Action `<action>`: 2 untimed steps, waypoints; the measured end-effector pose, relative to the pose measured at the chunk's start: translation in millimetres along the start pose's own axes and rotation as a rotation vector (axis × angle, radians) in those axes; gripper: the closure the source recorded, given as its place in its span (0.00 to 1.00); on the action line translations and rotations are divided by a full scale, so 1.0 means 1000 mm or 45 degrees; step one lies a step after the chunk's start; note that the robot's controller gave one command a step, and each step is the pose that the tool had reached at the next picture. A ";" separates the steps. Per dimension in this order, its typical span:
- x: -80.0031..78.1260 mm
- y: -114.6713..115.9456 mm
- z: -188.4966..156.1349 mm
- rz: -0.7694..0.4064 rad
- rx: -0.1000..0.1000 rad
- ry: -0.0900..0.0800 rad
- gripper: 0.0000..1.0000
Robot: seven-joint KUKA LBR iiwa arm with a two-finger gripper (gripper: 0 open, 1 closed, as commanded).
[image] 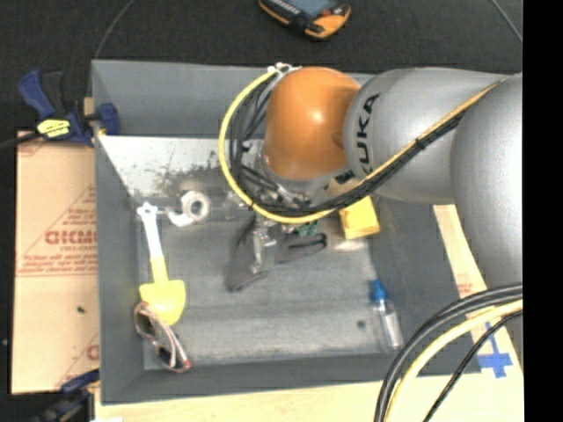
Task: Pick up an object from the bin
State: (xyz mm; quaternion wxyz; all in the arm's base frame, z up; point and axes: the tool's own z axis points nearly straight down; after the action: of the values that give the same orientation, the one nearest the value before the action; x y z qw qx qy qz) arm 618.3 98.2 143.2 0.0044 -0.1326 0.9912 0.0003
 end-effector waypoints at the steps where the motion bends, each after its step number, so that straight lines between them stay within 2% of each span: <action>1: -0.005 0.010 0.044 -0.324 -0.003 0.012 0.00; 2: -0.005 -0.032 0.072 -0.220 -0.001 -0.001 0.00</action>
Offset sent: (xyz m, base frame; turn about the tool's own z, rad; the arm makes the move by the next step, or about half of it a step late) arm 0.0120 -0.0280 -0.0732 -0.1767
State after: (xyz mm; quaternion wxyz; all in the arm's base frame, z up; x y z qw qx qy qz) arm 631.7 69.0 71.5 0.0048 -0.2176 0.9760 0.0004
